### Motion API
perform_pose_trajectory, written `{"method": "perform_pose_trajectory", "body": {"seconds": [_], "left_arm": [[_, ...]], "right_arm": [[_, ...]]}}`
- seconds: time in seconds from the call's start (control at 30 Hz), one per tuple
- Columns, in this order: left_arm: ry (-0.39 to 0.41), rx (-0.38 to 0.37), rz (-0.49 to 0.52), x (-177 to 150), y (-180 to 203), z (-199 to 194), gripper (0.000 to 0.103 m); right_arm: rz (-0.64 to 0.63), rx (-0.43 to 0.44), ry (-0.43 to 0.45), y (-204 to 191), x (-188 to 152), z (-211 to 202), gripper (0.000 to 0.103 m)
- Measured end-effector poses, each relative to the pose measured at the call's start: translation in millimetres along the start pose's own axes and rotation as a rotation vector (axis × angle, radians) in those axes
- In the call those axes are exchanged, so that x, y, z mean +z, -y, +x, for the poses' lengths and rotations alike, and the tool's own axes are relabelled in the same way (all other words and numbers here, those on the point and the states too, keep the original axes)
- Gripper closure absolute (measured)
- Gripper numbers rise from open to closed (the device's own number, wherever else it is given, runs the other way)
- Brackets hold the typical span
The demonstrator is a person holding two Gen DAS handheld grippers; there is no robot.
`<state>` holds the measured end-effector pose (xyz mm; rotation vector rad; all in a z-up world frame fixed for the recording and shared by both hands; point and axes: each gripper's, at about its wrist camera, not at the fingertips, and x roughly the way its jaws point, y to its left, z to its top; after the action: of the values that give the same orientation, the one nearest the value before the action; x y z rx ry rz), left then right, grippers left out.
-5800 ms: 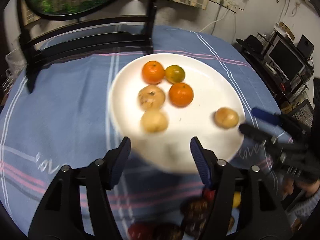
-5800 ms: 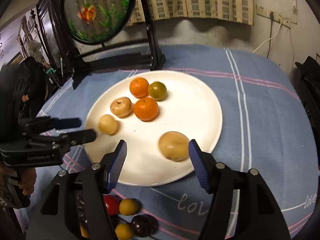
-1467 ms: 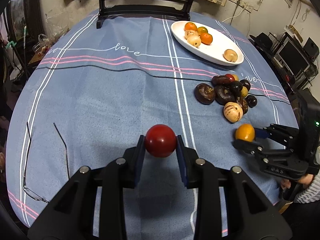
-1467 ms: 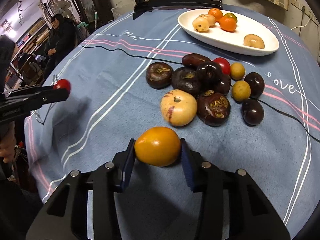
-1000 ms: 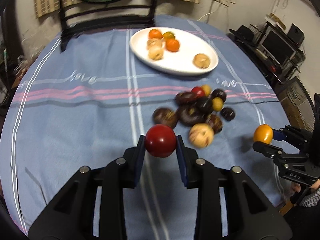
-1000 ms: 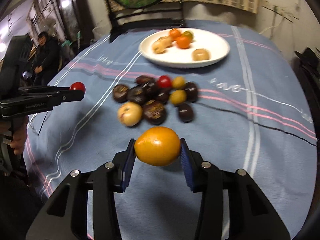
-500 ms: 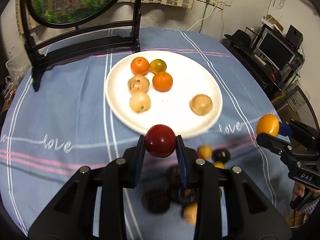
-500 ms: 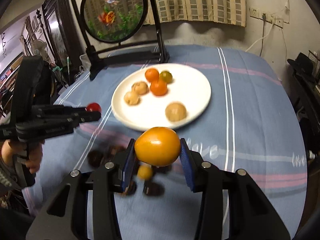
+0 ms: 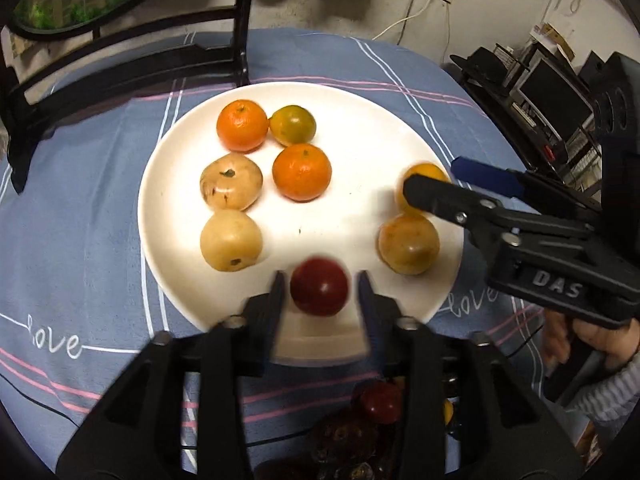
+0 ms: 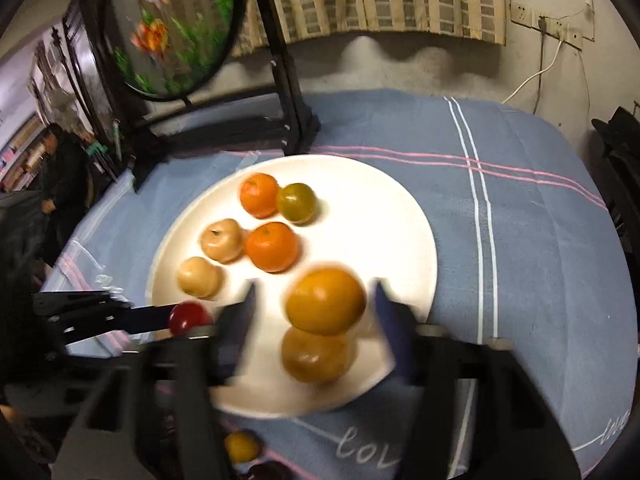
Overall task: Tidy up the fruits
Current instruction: 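Carry the tomato and yellow-orange fruit to the plate and open both tools, then grasp a dark brown round fruit with the left tool while the right tool grasps a dark purple fruit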
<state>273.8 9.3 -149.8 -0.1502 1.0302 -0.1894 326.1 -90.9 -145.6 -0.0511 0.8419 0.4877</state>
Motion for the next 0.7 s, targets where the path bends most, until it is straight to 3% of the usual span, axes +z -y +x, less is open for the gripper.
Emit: {"method": "perform_pose_trajectory", "body": {"seconds": [0.03, 0.2, 0.3, 0.7], "left_arm": [[0.015, 0.005, -0.011, 0.0, -2.0, -3.2, 0.047], [0.052, 0.011, -0.033, -5.4, -10.1, -28.6, 0.045], [0.056, 0.035, -0.045, -20.5, -17.5, -46.4, 0.039], [-0.055, 0.112, -0.15, -152.0, -50.9, -98.2, 0.039]], "right_arm": [[-0.007, 0.002, 0.015, -0.4, 0.8, -2.0, 0.035], [0.059, 0.047, 0.076, 5.9, -6.7, -33.3, 0.035], [0.111, 0.065, 0.079, 8.7, -29.6, -61.4, 0.035], [0.309, 0.045, -0.021, 7.0, -159.4, -150.5, 0.035]]}}
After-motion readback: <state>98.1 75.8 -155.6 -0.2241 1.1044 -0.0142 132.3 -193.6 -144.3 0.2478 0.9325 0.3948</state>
